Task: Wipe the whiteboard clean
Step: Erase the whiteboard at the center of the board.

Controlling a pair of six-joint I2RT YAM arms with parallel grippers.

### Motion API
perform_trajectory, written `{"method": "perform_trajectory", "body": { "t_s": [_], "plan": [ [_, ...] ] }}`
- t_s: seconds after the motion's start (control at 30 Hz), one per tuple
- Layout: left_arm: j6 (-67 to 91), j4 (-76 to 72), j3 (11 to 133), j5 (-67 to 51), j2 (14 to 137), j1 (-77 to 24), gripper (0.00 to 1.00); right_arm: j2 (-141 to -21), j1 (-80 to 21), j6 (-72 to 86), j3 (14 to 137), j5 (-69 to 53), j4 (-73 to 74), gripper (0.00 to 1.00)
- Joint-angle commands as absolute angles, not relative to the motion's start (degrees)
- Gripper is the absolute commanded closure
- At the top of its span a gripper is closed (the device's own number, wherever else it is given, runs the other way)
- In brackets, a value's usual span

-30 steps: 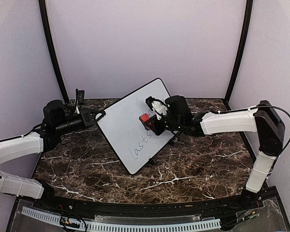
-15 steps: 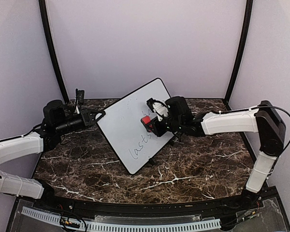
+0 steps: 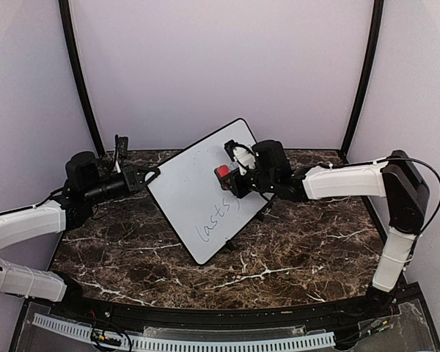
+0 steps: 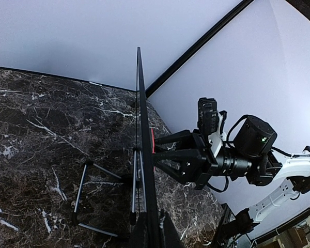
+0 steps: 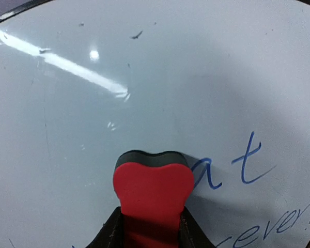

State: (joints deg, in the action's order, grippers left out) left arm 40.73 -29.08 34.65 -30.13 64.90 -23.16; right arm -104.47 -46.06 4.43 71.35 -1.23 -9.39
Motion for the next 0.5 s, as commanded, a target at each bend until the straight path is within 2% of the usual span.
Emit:
{"method": "perform_trajectory", "body": {
  "t_s": [0.0,0.23,0.47],
  "plan": [
    [41.65,-38.79,35.32,-36.66,62.15,-24.52,1.0,-101.85,-45.75,6.31,64.09,-0.62,-10.17,0.67],
    [41.92,-39.13,35.25,-36.94,62.51,-24.52,1.0,-99.78,-45.71,6.8,60.94,-0.33,-10.64,0.67],
    [41.81,-39.03,35.18,-36.74,62.32,-24.52,1.0,-102.83,-45.66,4.75,70.11,-0.23,-8.26,0.67]
  ]
}}
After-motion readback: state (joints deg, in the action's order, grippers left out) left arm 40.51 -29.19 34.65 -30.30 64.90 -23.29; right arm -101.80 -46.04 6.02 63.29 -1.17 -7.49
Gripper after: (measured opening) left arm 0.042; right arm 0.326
